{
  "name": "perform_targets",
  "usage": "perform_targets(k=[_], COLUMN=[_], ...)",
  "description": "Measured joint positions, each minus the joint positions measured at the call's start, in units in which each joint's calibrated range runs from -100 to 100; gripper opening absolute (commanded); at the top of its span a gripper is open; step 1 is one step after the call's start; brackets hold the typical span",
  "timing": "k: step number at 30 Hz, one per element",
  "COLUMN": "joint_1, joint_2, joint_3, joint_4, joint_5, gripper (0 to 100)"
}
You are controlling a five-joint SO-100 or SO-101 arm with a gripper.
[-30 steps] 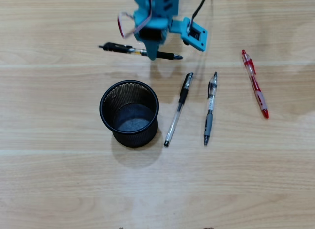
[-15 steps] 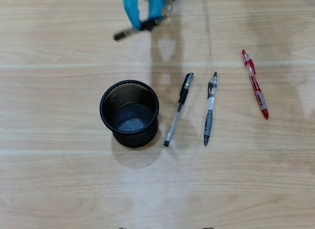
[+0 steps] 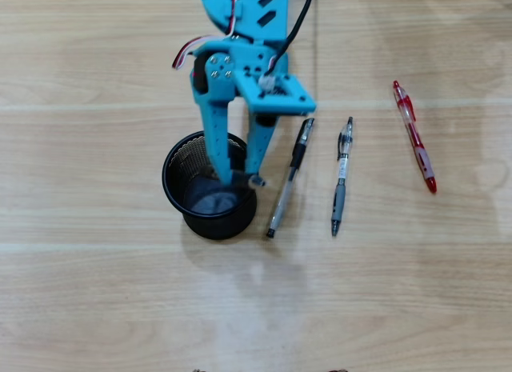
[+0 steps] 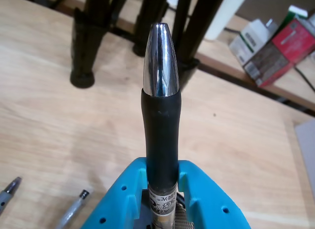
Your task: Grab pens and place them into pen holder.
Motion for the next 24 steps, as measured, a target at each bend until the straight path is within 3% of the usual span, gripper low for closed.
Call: perform_targets(k=[7,17,20,24], joint_1=[2.8,2.6,1.0,0.1], joint_2=[0.5,-0.3,-5.0,-15.2], joint_3=[-0.7,-0.8,-0.8,-1.6], joint_4=[7.0,10.8,19.6,37.6], joint_5=[-0.1,-0.1,0.5,5.7], gripper=[16,16,16,16])
